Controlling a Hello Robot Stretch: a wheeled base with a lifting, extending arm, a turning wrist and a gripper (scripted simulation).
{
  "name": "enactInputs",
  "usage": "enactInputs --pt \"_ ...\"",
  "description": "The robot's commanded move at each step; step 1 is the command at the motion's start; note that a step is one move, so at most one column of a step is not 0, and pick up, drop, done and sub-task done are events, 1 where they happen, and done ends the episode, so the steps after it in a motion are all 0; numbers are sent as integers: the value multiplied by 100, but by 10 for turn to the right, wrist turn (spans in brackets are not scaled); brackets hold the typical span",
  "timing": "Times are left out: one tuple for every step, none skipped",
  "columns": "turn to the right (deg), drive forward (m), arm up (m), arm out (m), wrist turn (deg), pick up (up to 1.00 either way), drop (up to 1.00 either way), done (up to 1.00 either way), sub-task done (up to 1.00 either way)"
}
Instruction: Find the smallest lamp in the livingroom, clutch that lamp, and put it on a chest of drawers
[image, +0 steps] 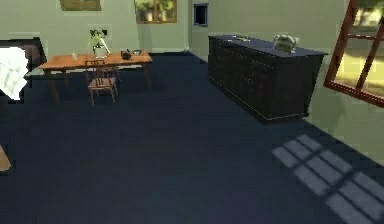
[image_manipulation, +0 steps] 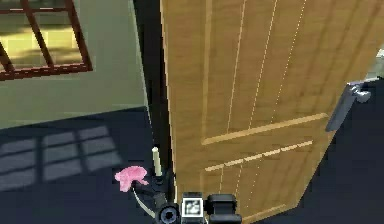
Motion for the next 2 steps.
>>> enactInputs --pt "0 20 0 0 0 0 0 0 0" --pt "0 100 0 0 0 0 0 0 0"
